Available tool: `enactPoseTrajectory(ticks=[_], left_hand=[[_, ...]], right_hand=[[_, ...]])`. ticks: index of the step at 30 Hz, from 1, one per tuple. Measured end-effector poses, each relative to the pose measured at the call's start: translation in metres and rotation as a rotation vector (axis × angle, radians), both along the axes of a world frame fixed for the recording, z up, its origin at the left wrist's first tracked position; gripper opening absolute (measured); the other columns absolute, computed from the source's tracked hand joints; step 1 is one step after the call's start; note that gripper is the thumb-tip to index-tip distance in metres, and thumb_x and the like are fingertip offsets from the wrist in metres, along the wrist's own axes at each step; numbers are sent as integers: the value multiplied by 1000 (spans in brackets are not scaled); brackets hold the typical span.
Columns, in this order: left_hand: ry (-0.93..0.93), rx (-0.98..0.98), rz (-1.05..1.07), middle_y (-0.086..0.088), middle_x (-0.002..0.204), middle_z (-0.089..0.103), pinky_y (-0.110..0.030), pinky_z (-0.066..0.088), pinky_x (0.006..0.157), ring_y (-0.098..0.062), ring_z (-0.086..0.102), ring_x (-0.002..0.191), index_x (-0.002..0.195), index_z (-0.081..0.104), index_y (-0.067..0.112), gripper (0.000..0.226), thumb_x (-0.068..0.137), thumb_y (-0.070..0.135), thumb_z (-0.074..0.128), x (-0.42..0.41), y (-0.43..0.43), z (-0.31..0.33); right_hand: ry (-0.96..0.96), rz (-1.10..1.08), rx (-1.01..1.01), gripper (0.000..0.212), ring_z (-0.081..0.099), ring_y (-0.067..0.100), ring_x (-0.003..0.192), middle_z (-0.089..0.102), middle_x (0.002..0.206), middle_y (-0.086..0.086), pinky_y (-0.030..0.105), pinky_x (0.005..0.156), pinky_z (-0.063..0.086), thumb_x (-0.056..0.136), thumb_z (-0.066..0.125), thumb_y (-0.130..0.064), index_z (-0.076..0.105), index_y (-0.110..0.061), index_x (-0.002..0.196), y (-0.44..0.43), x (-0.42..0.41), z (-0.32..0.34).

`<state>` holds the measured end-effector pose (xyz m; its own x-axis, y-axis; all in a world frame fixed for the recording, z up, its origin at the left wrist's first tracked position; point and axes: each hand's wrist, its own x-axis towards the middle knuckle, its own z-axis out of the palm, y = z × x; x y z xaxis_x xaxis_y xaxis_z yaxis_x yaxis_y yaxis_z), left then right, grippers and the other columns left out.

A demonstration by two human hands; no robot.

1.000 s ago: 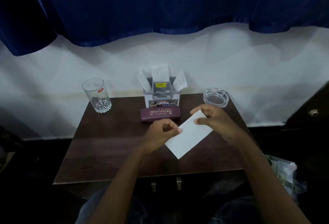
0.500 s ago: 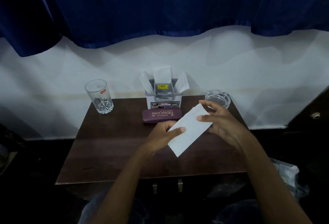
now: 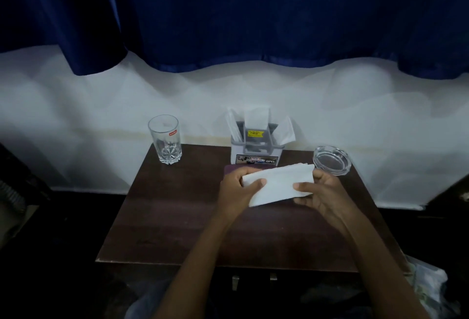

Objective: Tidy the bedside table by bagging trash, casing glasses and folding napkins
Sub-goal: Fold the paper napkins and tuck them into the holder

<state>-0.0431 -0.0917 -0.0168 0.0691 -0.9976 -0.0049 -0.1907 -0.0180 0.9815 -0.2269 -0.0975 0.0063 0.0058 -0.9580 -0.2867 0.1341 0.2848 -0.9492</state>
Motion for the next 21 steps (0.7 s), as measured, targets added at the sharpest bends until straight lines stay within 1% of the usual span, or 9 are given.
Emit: enactPoseTrajectory(ticks=[3,5,7,9,11,15,17,19,21], left_hand=[[150,5,148,-2,96,63,-14,50,56,-13,59,83,113,59,11,31,83,6,63,9,-5,1],[255,32,227,4,100,61,-25,54,64,-10,59,82,125,48,22,44,85,9,59,12,-7,3],[263,35,285,4,103,61,-29,51,72,-6,57,77,130,42,25,50,84,10,58,14,-7,2],[237,60,308,2,102,62,-28,48,72,-10,58,74,126,46,23,46,84,8,57,15,-9,0],[214,100,284,3,96,65,-36,50,79,-19,62,83,114,52,27,34,84,11,56,14,-10,-4],[160,159,197,-1,99,68,-43,53,87,-23,67,94,99,54,37,23,81,22,56,13,-10,-7],[167,176,170,-2,102,69,-44,52,90,-22,67,95,94,57,37,18,79,26,57,13,-9,-7],[173,189,150,-1,103,69,-44,51,92,-22,66,97,91,59,35,19,73,33,55,12,-8,-8],[180,203,128,-2,105,69,-43,52,93,-22,66,98,94,60,33,23,72,33,54,11,-8,-7]], right_hand=[[12,-50,-70,26,68,13,57,67,84,7,21,44,53,78,59,14,62,-9,88,-16,12,12],[59,-102,-141,23,67,16,59,66,84,8,21,45,55,78,58,15,62,-3,92,-33,18,28],[160,-143,-223,29,64,23,68,65,87,12,22,48,56,77,58,16,60,3,103,-56,23,45],[339,-156,-315,33,62,27,74,63,93,15,21,49,56,76,57,15,60,4,106,-82,27,60],[549,-142,-398,34,64,31,81,62,96,16,21,51,56,75,56,13,60,4,108,-108,32,72],[913,-45,-425,35,62,32,80,62,100,21,40,64,59,74,51,10,61,5,106,-142,46,78],[1069,11,-433,43,63,36,87,61,116,19,49,76,57,74,49,8,59,2,116,-148,57,75],[1184,70,-458,47,61,37,101,59,124,17,50,81,54,75,47,7,58,-2,120,-151,66,71],[1273,116,-474,43,60,35,100,64,114,17,43,76,52,74,44,8,62,-5,110,-152,73,66]])
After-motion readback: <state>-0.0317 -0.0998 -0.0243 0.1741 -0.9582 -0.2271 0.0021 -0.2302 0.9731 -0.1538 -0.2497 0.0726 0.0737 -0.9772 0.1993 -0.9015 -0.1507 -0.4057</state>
